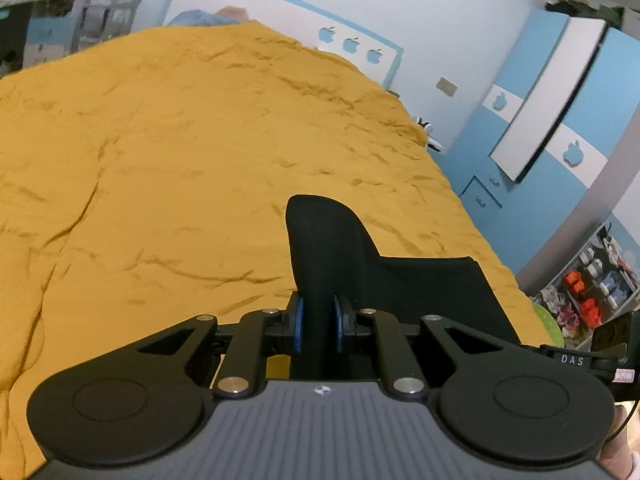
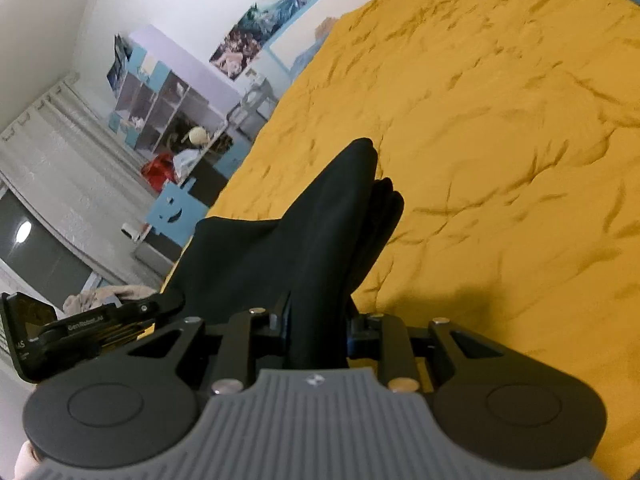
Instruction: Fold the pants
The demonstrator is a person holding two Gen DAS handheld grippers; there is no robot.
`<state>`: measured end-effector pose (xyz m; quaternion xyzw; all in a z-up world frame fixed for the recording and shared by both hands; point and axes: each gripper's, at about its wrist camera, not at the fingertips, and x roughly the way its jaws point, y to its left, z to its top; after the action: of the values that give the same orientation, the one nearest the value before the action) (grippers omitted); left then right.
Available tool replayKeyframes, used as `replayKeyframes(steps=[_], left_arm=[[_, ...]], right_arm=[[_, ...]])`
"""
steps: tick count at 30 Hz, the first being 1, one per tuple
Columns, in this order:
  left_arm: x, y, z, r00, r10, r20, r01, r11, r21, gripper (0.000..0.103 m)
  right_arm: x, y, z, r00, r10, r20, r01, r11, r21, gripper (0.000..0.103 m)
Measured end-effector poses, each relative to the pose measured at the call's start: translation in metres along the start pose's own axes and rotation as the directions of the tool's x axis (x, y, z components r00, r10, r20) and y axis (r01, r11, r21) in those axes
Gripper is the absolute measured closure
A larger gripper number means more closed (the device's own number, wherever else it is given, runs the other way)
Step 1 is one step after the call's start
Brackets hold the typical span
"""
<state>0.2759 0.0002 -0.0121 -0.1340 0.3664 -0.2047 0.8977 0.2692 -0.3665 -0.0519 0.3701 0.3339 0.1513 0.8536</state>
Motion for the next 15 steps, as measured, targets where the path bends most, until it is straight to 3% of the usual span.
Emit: replayKeyframes(steps=[7,15], left_arm=[[0.047,0.033,-0.011,0.998,-0.021,-0.062,0.016,0.997,-0.078,0.087],[0.101,0.063,-0.030,0.991,-0.026,-0.130,0.007,0.989,-0.145,0.087]], right_arm=[[0.033,-0.007,-0.005,0.997,-0.068,-0.043,0.070,0.997,0.030,0.083],[0.065,-0.043,-0.005,0.983,-0.145,-0.109,0.153,0.985,0.073,0.084]])
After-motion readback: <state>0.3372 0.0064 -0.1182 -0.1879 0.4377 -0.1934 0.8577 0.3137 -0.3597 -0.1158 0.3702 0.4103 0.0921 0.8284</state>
